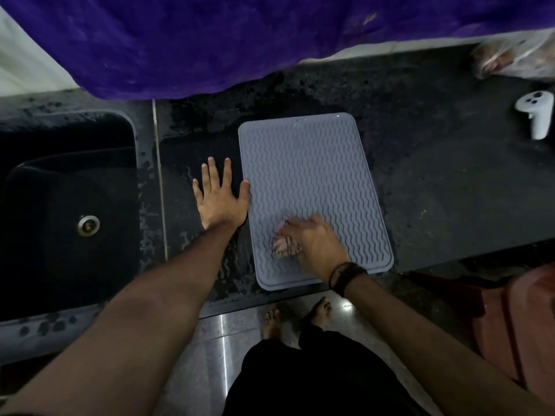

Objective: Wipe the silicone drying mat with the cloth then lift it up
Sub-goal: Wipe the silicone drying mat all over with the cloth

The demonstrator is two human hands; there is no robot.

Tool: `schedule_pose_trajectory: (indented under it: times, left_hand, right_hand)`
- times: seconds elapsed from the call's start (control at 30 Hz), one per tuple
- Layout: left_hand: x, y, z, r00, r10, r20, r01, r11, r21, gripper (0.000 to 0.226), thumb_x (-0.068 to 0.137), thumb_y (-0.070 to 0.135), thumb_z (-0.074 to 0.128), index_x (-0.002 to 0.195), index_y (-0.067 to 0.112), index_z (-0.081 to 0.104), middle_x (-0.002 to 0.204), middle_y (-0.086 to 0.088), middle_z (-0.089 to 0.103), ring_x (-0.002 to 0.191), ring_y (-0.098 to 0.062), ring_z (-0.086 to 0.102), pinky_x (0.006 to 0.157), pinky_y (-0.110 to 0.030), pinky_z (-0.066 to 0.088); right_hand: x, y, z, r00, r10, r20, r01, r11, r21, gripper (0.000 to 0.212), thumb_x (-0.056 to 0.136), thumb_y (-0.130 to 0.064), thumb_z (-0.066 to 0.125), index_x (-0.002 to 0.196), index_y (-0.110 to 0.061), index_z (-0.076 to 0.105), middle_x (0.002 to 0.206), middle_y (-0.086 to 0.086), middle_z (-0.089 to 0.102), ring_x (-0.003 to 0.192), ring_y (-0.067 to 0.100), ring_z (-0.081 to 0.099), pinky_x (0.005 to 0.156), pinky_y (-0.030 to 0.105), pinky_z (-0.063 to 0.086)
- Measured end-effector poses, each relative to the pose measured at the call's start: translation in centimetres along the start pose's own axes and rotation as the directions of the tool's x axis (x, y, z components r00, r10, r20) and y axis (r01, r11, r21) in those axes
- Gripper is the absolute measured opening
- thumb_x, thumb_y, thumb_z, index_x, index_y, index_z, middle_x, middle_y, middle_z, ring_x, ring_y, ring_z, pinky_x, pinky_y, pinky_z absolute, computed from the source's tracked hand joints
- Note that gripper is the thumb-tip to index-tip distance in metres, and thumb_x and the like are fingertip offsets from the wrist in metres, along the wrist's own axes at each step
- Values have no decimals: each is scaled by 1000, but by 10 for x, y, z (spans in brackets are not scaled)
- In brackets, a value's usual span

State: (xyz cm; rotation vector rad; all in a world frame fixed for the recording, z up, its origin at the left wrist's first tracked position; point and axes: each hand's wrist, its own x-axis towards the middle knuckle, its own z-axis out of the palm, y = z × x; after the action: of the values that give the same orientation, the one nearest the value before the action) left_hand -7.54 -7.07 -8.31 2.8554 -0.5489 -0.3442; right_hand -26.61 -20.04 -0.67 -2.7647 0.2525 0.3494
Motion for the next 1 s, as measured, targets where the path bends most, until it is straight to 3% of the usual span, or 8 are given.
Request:
schedule_pose_trajectory:
  times: [0.07,0.17,0.3,0.5,0.57,0.7,0.87,1.0]
  left_hand:
    - [0,0,1,1000,-5,-7,5,1000,1,75,99,70,13,163,32,1,170,-3,-8,156,-21,-10,126,-49,-5]
    - [0,1,0,1000,-10,-18,10,1000,11,74,99,70,15,163,33,2,171,-3,-8,157,-20,-10,126,-48,-4]
    - [0,1,0,1000,-16,-26,17,1000,5,74,99,70,15,163,33,3,171,-2,-7,157,-20,-9,126,-47,-4]
    - [0,0,0,1000,-11,-14,11,1000,-6,75,99,71,16,162,33,2,171,-2,-8,156,-19,-11,126,-47,-5]
    - [0,0,0,1000,-10,-19,10,1000,-15,74,99,70,16,162,33,3,171,-2,-8,156,-19,-10,126,-47,-5]
    - [1,0,2,1000,-13,-23,13,1000,2,73,100,69,16,162,33,3,171,-2,-7,157,-20,-9,126,-47,-3]
    - [0,-1,3,999,-2,-54,2,1000,-15,71,101,67,19,163,33,6,171,-2,-4,157,-20,-7,126,-48,-1]
    - [1,-1,5,998,-5,-70,3,1000,-18,73,100,69,15,162,33,8,171,-1,-2,157,-19,-6,126,-47,-1]
  right_hand:
    - [36,3,-12,997,8,-82,-8,1000,5,53,85,-11,56,135,-27,52,148,-4,45,131,23,42,110,37,33]
    - [83,4,-26,983,92,-160,-80,994,78,57,82,1,59,135,-20,54,145,2,48,128,30,40,109,40,37]
    - [96,5,-14,990,106,-92,-106,994,3,54,86,-6,59,138,-20,51,149,2,43,131,32,34,112,42,32]
    - [35,3,11,999,37,-25,-38,997,-70,52,94,-11,47,144,-22,40,155,0,32,128,32,35,111,42,34]
    - [28,4,4,1000,9,7,-9,999,-47,51,91,-15,54,141,-24,46,153,-1,37,127,30,37,110,41,35]
    - [62,6,-23,993,4,-120,4,998,65,54,79,-3,64,130,-20,59,140,2,53,125,28,46,111,37,35]
    - [139,16,-47,991,94,-91,-93,996,14,57,84,-6,61,139,-19,50,149,2,42,135,30,33,115,41,30]
    - [134,19,-35,995,67,-71,-72,995,-71,54,90,-13,56,142,-19,44,152,2,37,136,29,30,115,41,28]
